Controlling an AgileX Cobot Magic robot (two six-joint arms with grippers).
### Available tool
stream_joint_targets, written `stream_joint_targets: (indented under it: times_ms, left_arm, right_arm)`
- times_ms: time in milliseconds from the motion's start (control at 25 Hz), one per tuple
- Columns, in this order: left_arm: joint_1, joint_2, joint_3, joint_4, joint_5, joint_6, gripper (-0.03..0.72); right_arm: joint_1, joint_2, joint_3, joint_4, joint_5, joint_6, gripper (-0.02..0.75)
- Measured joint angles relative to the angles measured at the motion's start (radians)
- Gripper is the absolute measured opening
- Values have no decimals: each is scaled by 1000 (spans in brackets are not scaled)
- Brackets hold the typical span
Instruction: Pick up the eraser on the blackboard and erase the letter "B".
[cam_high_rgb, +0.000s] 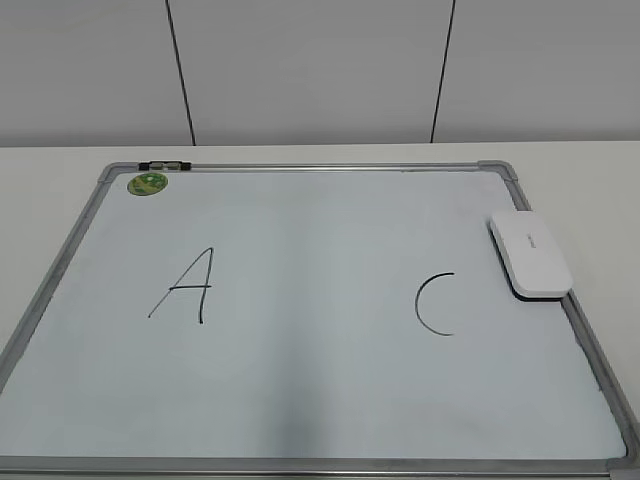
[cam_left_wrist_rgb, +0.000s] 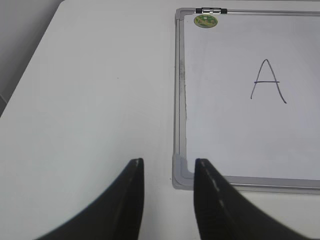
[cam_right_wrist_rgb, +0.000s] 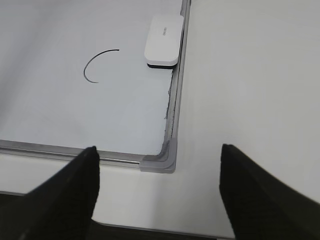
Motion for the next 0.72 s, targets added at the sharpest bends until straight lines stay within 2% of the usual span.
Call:
stream_joint_targets:
  times_ms: [720]
  left_arm:
    - [0, 0, 0, 0, 0, 1, 243]
  right_arm:
    - [-20, 0, 0, 0, 1, 0, 555]
